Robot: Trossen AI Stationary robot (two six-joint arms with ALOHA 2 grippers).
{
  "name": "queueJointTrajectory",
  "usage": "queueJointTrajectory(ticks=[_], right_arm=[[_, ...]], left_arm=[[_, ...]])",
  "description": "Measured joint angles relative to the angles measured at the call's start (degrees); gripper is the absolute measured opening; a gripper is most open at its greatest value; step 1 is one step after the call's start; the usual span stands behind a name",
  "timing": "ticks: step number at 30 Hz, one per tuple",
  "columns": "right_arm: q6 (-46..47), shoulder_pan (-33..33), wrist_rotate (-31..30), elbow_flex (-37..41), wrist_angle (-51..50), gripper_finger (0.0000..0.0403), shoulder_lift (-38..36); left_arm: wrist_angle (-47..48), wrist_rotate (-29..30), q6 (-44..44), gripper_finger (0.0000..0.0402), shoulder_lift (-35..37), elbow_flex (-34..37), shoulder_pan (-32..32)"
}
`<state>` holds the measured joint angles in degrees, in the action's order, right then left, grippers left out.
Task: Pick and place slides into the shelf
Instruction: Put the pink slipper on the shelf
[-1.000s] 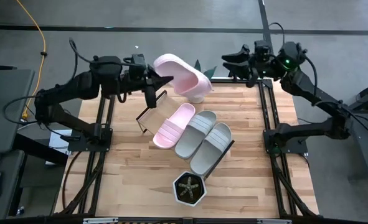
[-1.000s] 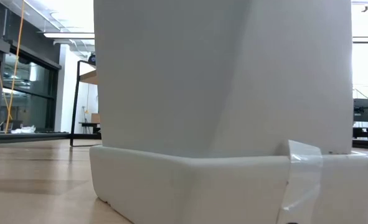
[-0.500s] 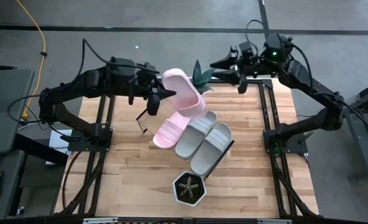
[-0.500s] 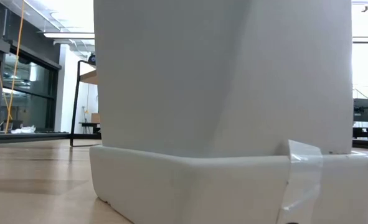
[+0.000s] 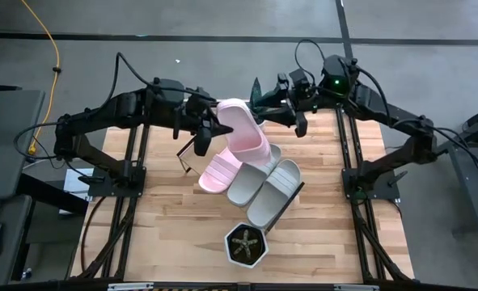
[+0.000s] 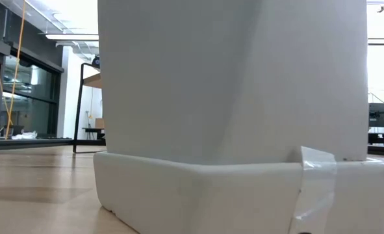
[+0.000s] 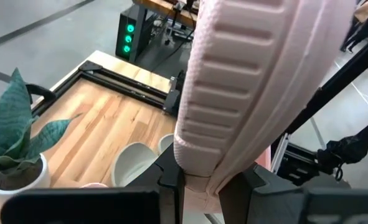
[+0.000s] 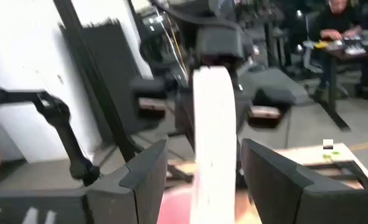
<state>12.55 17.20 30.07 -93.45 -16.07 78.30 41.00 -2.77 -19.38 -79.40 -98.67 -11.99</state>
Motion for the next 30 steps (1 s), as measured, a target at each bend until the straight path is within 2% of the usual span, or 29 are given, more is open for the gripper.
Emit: queueJointTrajectory(ticks=[5,10,21,30], right_arm=[[1.56,-1.27,-0.27,0.00,2.20,0.0195,1.86],[1.98,-1.54,-3.13,0.02,2.22,0.0195,2.93],[3.88,-1.80,-3.24,0.02,4.15,0.0215,3.67],[4.09,-4.10,-3.09,0.13,8.50,0.0216,6.73]], left_arm=[[2.43,-0.04,0.01,0.0051,-0.10,0.00,0.00],[2.63,-0.02,0.74,0.0051,-0.65,0.02,0.00],[2.53,-0.80,1.75,0.0051,-0.59,0.00,0.01],[2.59,-0.90,1.75,0.0051,-0.59,0.00,0.02]])
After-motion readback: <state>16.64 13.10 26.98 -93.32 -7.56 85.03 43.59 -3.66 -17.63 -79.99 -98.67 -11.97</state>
